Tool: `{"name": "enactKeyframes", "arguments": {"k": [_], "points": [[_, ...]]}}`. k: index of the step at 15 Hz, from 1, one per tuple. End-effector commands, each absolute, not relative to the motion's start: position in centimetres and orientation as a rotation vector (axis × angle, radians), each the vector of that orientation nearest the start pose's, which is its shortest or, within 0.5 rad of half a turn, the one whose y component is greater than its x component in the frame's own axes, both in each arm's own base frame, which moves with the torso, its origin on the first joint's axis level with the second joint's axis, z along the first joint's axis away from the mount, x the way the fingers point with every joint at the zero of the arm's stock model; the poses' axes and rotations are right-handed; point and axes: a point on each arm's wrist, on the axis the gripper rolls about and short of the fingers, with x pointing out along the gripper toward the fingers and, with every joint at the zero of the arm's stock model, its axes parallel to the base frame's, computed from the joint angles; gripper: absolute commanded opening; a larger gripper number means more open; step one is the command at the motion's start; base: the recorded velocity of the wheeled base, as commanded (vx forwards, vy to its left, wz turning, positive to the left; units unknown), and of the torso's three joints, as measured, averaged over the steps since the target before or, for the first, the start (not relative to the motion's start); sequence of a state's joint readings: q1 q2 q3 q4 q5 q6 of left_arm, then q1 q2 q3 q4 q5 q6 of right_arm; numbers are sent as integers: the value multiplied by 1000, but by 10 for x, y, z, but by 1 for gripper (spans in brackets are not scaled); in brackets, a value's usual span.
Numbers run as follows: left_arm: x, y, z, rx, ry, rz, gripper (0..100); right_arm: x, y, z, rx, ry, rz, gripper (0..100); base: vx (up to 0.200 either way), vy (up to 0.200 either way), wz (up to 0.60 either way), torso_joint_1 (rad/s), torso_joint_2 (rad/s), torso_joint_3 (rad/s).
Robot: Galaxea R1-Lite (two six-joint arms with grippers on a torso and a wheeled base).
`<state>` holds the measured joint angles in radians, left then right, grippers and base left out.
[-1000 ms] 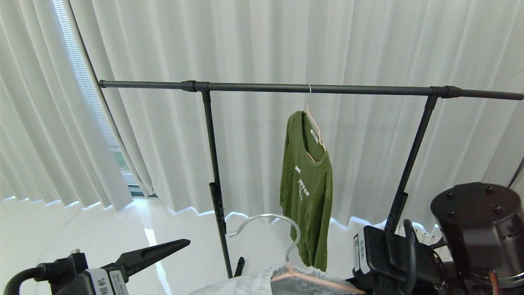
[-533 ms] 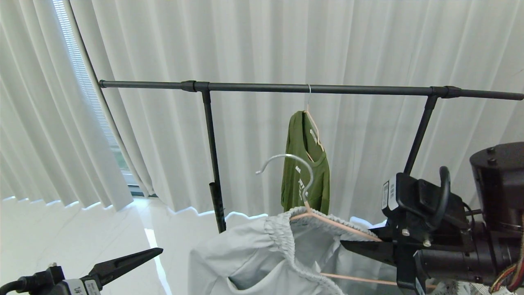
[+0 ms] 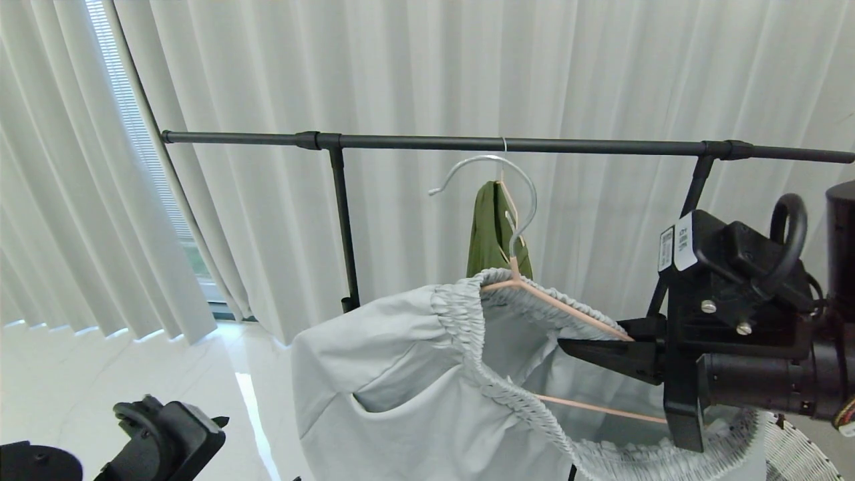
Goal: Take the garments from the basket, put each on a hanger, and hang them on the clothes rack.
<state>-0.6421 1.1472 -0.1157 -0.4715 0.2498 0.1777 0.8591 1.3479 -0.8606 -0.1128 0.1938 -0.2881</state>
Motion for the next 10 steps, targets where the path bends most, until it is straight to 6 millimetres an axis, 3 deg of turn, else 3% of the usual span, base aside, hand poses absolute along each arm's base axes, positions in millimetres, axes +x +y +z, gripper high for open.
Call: {"name": "enactKeyframes", "arguments": {"k": [1,10], "points": [[112,-68,101,397,560,-402,100,135,165,247,-378,190,1093,0,0,0,0,0,0,0],[120,-72,109,321,543,-394,100,121,162,255,-346,154,1152,0,0,0,0,0,0,0]]}}
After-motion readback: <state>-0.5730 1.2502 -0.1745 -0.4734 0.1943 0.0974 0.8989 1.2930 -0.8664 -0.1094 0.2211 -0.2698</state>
